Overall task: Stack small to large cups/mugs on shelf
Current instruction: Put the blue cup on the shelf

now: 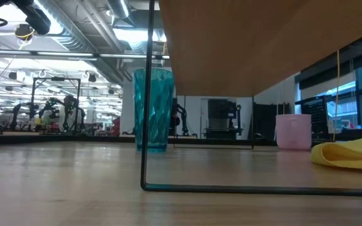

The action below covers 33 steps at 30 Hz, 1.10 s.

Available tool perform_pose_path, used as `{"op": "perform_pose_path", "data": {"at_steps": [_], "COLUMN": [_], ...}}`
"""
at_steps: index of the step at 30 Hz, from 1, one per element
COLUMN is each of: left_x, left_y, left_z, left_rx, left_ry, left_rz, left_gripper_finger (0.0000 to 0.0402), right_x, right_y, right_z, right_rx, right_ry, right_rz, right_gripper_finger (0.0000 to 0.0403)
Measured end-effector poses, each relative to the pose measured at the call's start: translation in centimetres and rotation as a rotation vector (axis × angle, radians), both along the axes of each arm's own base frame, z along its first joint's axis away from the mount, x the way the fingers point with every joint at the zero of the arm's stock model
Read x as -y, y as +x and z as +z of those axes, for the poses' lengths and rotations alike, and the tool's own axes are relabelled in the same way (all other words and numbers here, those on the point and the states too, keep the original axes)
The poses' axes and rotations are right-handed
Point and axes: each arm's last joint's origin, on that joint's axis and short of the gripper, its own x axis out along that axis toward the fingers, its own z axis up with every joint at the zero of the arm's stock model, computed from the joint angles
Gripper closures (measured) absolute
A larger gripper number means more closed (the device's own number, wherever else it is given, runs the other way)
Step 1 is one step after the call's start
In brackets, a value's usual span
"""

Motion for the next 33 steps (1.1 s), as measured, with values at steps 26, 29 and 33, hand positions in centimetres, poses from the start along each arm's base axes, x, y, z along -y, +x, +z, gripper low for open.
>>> {"op": "perform_pose_path", "data": {"at_steps": [26,29,33], "left_x": [-0.14,-0.15,-0.14], "left_y": [0.01,0.01,0.01], "left_z": [-0.01,-0.01,-0.01], "left_rx": [-0.014,-0.015,-0.014], "left_ry": [-0.024,-0.031,-0.027], "left_rz": [0.038,0.037,0.037], "left_gripper_finger": [0.0347,0.0347,0.0347], "right_x": [0.0,0.0,0.0], "right_y": [0.0,0.0,0.0], "right_z": [0.0,-0.01,-0.01], "right_rx": [0.0,-0.001,-0.001], "right_ry": [0.0,0.0,0.0], "right_rz": [0.0,0.0,0.0], "right_gripper_finger": [0.0332,0.0332,0.0332]}}
